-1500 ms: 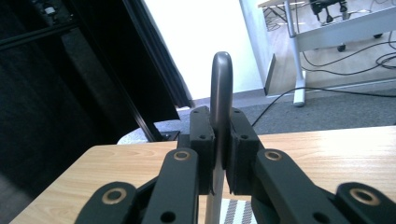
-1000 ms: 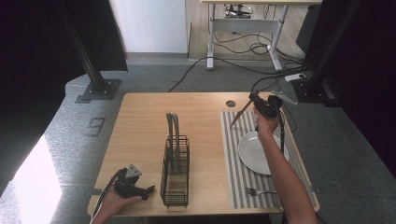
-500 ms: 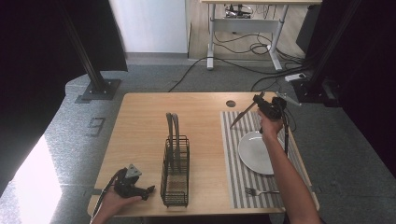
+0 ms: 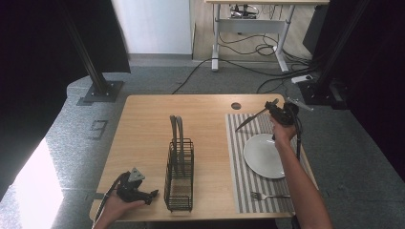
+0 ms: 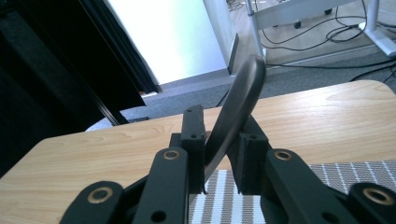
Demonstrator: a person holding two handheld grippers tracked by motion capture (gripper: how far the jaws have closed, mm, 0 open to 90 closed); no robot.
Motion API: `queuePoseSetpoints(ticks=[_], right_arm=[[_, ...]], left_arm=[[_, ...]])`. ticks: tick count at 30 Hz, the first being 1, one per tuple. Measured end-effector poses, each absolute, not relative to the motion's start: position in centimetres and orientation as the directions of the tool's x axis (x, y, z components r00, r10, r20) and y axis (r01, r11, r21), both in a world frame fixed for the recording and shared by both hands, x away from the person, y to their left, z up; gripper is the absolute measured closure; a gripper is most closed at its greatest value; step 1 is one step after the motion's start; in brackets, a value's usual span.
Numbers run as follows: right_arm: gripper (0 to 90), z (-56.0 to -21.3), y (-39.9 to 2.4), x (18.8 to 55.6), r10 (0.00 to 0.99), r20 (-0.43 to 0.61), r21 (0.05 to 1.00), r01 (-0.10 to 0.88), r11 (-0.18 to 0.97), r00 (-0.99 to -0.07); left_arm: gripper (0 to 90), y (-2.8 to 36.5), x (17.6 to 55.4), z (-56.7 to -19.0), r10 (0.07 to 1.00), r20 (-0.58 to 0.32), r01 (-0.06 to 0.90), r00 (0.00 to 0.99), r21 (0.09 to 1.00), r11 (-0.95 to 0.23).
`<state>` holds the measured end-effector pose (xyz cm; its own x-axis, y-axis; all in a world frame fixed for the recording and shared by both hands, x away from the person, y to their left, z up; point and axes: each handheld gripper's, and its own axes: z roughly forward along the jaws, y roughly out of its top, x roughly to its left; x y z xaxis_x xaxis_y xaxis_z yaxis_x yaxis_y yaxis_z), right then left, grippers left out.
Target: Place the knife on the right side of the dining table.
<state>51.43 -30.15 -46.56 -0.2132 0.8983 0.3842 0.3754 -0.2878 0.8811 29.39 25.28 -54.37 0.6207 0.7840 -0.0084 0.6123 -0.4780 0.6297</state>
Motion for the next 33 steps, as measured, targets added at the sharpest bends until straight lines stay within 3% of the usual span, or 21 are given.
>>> queuePoseSetpoints(ticks=[33], right_arm=[[64.1, -49.5, -33.2, 51.4, 0.909, 0.401, 0.817, 0.492, -0.302, -0.109]], left_arm=[[3.2, 25.3, 29.4, -54.4, 0.783, -0.009, 0.611, 0.622, 0.630, -0.478]])
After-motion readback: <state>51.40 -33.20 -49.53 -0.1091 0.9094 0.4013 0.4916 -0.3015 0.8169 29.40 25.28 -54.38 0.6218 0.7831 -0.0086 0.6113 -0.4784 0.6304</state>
